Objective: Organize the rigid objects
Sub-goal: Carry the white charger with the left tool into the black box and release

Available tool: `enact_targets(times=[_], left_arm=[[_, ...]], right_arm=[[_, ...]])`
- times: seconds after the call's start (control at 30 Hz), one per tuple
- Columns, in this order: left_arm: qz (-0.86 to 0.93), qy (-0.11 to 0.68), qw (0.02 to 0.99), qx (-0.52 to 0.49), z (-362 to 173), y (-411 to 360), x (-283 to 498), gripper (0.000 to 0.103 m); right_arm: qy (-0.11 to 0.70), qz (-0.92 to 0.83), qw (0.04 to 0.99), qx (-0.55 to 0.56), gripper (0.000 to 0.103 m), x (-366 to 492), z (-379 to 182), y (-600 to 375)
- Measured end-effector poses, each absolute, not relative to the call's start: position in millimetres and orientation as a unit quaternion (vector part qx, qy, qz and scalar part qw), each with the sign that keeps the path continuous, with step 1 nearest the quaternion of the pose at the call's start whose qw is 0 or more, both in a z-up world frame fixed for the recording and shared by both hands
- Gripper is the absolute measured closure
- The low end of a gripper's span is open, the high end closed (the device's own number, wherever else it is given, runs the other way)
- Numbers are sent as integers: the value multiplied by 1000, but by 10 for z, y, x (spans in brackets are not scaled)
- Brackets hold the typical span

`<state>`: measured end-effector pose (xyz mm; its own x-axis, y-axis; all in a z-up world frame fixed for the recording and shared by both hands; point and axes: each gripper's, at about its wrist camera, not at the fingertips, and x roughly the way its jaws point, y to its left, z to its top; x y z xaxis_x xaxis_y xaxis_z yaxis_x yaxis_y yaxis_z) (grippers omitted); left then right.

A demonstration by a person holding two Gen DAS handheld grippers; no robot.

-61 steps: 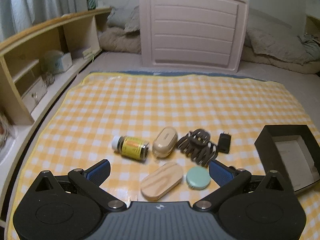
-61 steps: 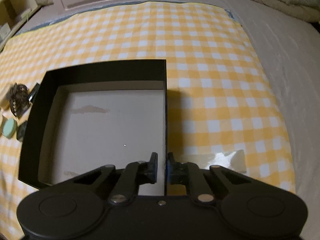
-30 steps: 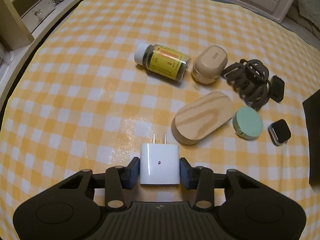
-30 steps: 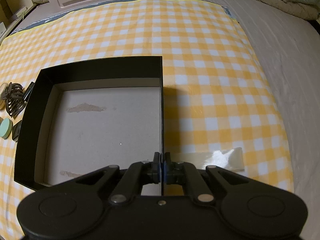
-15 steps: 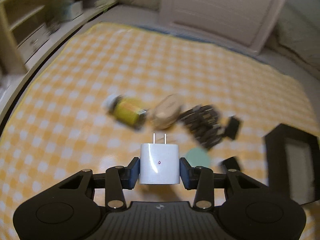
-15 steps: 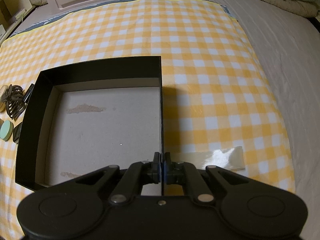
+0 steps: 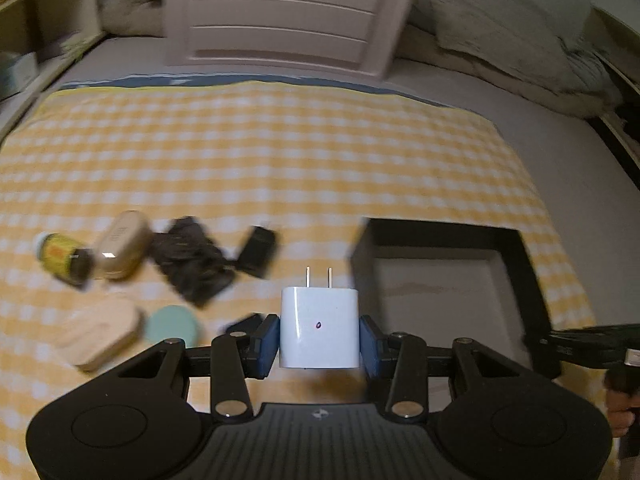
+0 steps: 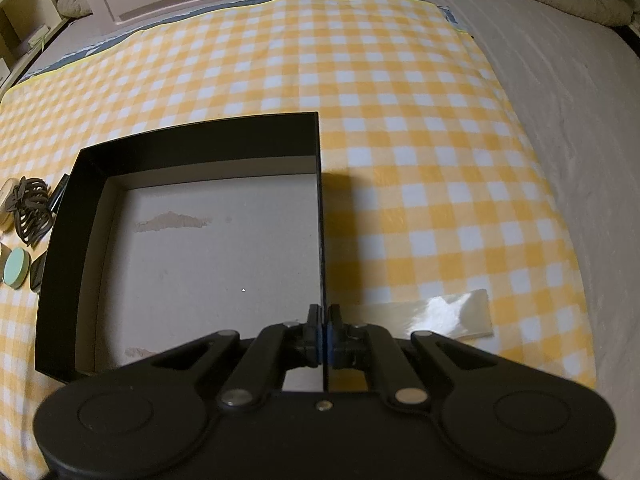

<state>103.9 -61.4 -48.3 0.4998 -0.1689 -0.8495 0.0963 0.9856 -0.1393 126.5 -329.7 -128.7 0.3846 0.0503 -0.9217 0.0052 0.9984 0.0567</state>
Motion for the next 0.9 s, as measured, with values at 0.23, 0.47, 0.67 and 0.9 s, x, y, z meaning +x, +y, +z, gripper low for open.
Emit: enact_targets(times=[0.23,0.47,0.67,0.9], left_arm=[[-110,510,852,-43,-590,-1071,1029,60],[-107,522,845,-36,-722,-1222,1043,60],[-118,527,840,-54,-728,-1206,1022,59],[-121,507,852,-38,-637,-1218,953,35]], right_arm=[[554,15,832,26,100,1256,-1284,-3285],[554,14,832,25,100,1250,-1285,-3282],[554,14,832,25,100,1243,-1285,-3275],[555,14,832,25,100,1260,-1288,-3298]])
